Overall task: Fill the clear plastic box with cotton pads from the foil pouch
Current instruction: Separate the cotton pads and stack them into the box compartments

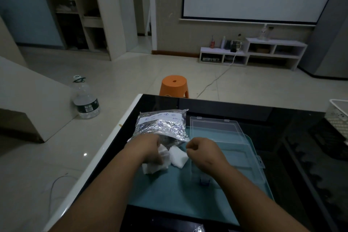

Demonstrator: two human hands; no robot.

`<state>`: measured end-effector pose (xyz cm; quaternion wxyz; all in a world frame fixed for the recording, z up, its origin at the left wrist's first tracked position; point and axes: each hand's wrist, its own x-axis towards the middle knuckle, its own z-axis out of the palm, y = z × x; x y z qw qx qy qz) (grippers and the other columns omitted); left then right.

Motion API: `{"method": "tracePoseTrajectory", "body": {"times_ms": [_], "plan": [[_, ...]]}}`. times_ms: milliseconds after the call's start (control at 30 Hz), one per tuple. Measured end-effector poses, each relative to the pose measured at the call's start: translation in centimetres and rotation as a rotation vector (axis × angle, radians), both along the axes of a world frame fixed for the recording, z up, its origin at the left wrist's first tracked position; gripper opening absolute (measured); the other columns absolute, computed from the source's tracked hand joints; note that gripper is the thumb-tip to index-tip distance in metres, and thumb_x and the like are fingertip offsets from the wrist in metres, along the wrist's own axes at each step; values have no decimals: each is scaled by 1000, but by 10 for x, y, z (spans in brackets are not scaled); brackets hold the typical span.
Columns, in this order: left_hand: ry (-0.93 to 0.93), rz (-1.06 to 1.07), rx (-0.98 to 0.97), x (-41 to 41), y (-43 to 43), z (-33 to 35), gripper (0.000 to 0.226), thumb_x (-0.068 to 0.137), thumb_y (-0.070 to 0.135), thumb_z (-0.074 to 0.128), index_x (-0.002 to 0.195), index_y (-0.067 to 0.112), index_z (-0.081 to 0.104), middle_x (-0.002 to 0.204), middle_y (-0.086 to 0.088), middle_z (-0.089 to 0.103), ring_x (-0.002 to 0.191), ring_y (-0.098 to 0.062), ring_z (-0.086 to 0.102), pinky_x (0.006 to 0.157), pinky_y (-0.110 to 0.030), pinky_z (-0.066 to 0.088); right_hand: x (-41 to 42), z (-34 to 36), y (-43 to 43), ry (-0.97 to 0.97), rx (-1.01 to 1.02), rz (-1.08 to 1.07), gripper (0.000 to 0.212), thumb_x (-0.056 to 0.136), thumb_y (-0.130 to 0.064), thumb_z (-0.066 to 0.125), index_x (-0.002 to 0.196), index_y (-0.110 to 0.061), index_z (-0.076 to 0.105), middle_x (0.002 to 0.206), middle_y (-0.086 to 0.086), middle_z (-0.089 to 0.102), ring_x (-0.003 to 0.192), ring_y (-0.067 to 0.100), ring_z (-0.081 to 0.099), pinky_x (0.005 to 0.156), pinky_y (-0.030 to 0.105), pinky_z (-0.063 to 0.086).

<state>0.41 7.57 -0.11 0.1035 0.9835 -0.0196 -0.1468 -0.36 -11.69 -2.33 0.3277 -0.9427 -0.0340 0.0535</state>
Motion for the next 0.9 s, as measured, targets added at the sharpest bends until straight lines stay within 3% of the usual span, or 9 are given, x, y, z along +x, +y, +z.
{"method": "tracePoseTrajectory", "body": {"times_ms": [67,233,467,567,733,900], "plan": [[-4,29,-67,2,1,4,40,64,39,81,68,26,43,82,3,56,72,-16,52,59,-26,38,-1,1,-1,3,7,-3,20,88,-21,56,99,-25,71,100,-3,71,91,16,63,82,32,53],[8,83,-290,3,-2,13,36,68,26,84,68,20,48,64,5,55,54,-9,48,48,-22,36,-1,6,-6,4,24,-13,20,88,-23,58,101,-25,72,102,-4,71,94,15,63,84,30,52],[22,97,-415,8,-4,12,34,66,26,85,76,21,53,78,1,57,69,-16,54,62,-32,49,2,17,-15,-14,109,-30,17,91,-21,58,101,-21,71,93,-7,66,89,12,61,77,27,47],[55,155,-607,9,-5,13,34,70,16,84,91,18,58,87,-4,61,73,-19,59,67,-36,54,3,21,-18,2,214,-63,18,90,-18,59,103,-18,72,93,-5,66,92,14,62,82,31,50],[117,251,-950,11,-10,19,25,79,5,75,99,12,62,91,-9,67,81,-23,66,61,-31,52,3,25,-18,91,501,-125,11,90,-16,61,96,-16,70,91,3,71,80,12,62,70,25,47],[167,285,-1135,12,-22,14,26,80,1,73,104,7,64,95,-13,71,86,-26,70,69,-35,57,2,31,-18,195,693,-146,18,97,-26,56,96,-13,68,93,8,72,82,18,64,70,30,49]]}}
